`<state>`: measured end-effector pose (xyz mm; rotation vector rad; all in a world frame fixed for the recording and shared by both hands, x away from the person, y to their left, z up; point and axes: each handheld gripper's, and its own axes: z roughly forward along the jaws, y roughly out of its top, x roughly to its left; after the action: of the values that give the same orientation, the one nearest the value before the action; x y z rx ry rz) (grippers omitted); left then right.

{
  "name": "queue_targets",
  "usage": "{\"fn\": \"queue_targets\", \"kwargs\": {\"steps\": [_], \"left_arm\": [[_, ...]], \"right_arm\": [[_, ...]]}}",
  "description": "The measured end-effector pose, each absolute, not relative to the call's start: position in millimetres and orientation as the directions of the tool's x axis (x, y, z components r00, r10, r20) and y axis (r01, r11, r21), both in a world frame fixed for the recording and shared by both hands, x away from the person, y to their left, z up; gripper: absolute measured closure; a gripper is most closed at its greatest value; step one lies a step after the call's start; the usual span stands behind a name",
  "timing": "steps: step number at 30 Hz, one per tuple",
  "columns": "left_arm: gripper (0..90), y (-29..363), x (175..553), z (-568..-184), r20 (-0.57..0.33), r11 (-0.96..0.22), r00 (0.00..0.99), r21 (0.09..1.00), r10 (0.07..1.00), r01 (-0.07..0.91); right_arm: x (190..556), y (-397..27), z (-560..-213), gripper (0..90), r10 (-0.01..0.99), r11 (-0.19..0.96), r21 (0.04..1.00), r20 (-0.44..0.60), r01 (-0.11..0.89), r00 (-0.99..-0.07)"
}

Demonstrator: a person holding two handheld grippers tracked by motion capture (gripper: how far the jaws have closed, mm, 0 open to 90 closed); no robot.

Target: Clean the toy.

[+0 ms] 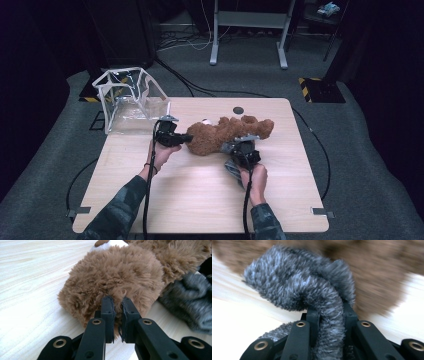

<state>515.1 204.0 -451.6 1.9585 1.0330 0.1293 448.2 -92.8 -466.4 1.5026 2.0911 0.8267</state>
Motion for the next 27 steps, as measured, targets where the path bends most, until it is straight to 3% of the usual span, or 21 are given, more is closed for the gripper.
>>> {"fn": "queue_targets", "kwargs": {"steps": [13,17,19,23,25,27], "left_arm": [[81.6,204,517,-452,-0.280,-0.259,0.648,0.751,0.709,0.608],[79.5,204,517,-451,-0.282,-0.259,0.647,0.749,0.709,0.610],[78.1,204,516,-451,-0.284,-0.257,0.644,0.747,0.710,0.613],[52.3,207,515,-449,-0.294,-0.231,0.619,0.746,0.728,0.625],[42.1,210,515,-449,-0.288,-0.233,0.617,0.745,0.732,0.625],[35.9,212,513,-447,-0.283,-0.237,0.619,0.747,0.733,0.622]], "right_arm": [[434,-189,-469,73.8,0.996,0.079,0.659,-0.017,0.748,-0.090],[433,-214,-470,69.1,0.998,0.060,0.599,-0.057,0.798,-0.032],[436,-220,-473,55.8,0.997,0.068,0.543,-0.061,0.837,-0.041],[433,-223,-468,22.1,0.997,0.071,0.560,-0.012,0.825,-0.078],[428,-223,-458,15.1,0.995,0.048,0.596,0.040,0.801,-0.090],[426,-224,-448,13.8,0.990,0.060,0.626,0.065,0.777,-0.129]]}}
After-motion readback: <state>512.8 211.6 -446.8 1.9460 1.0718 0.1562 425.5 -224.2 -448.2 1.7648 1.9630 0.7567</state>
